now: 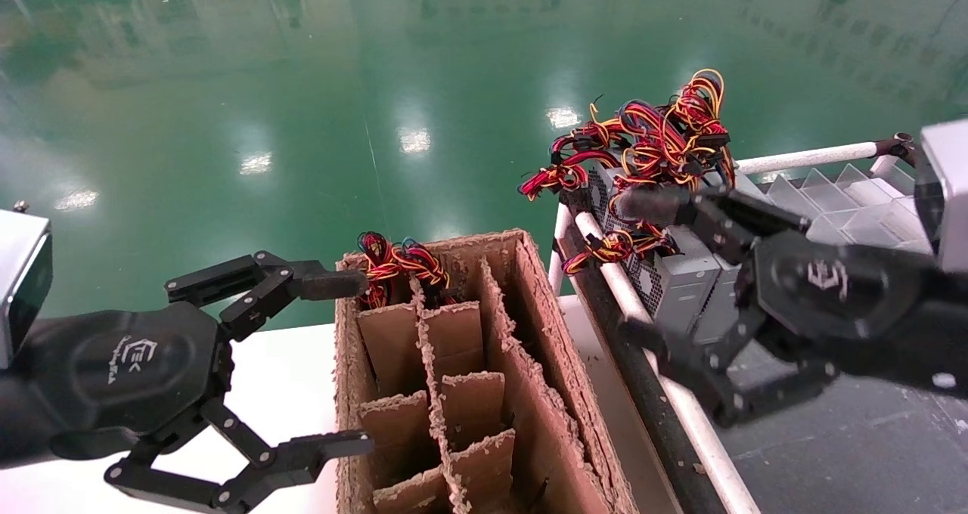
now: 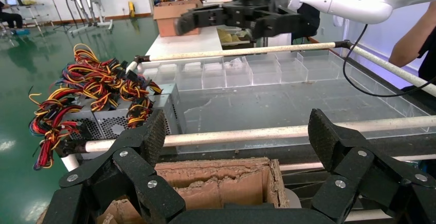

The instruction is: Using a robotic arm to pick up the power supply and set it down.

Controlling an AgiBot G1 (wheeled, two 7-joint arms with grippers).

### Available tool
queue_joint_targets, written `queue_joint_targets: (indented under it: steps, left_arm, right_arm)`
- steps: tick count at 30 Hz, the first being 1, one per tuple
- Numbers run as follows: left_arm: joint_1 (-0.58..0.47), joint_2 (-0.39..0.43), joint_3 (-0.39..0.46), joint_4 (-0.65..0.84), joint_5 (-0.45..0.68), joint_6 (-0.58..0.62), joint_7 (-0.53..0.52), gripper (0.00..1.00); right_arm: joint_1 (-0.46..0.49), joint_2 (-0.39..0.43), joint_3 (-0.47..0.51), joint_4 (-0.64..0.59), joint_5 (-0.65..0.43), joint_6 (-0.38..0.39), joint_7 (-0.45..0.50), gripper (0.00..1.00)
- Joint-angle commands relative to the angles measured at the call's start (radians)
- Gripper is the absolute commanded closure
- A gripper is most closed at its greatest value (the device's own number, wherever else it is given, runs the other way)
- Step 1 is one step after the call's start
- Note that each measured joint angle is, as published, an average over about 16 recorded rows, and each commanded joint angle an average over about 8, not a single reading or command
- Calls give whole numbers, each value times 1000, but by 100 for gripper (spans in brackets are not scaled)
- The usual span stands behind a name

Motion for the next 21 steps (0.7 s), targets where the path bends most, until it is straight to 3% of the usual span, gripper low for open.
queue_joint_targets:
  steps: [1, 13, 21]
  left_arm:
    - [0, 0, 0, 0, 0, 0, 0, 0]
    - [0, 0, 0, 0, 0, 0, 0, 0]
    - [0, 0, 0, 0, 0, 0, 0, 0]
  right_arm:
    - [-20, 4, 26, 32, -18, -6, 14, 0]
    - [-129, 24, 167, 210, -114, -39, 86, 0]
    - [-145, 28, 188, 235, -129, -44, 94, 0]
